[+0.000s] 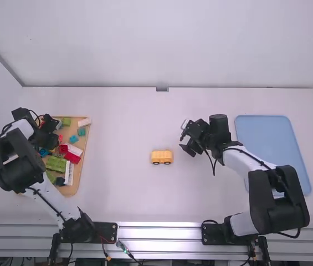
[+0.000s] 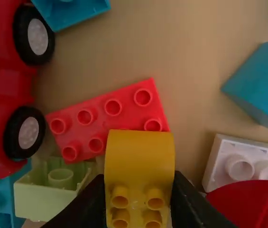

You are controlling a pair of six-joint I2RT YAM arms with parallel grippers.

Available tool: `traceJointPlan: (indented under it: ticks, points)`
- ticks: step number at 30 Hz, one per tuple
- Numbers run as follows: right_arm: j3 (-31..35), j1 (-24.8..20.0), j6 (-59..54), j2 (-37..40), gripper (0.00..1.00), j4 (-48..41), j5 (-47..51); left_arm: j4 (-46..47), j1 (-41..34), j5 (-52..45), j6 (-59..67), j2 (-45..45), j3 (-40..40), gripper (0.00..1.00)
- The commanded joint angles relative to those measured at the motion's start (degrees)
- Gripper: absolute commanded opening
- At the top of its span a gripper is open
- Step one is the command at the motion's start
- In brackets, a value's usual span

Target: Assemble lego blocks to make yellow taxi

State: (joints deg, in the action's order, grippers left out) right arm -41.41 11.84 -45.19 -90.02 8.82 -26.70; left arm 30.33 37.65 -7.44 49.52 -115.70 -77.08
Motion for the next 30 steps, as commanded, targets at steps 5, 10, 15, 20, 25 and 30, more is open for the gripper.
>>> traceJointPlan:
  ticks: [5, 10, 15, 20, 25, 30]
  points:
    - [-1.4, 0.1, 0.4, 1.0, 0.99, -0.3, -0.4, 0.2, 0.3, -0.7, -0.2, 0.5, 0.3, 0.31]
    - [-1.4, 0.1, 0.4, 1.0, 0.99, -0.3, -0.4, -0.8, 0.2, -0.7, -1.0, 0.5, 0.3, 0.5]
    - [-1.4, 0.6, 1.8, 1.0, 0.99, -0.1, -0.2, -1.7, 0.2, -2.1, -1.6, 0.5, 0.9, 0.44]
    - [-1.4, 0.3, 1.7, 1.0, 0.99, -0.1, -0.3, -1.6, 0.2, -2.1, -1.7, 0.5, 0.9, 0.4]
    - [-1.4, 0.2, 1.7, 1.0, 0.99, -0.2, -0.4, -3.8, 0.3, -2.2, -3.2, 0.5, 3.0, 0.42]
    - [-1.4, 0.2, 1.7, 1.0, 0.99, -0.1, -0.2, -6.0, 0.2, -2.0, -3.7, 0.5, 4.9, 0.37]
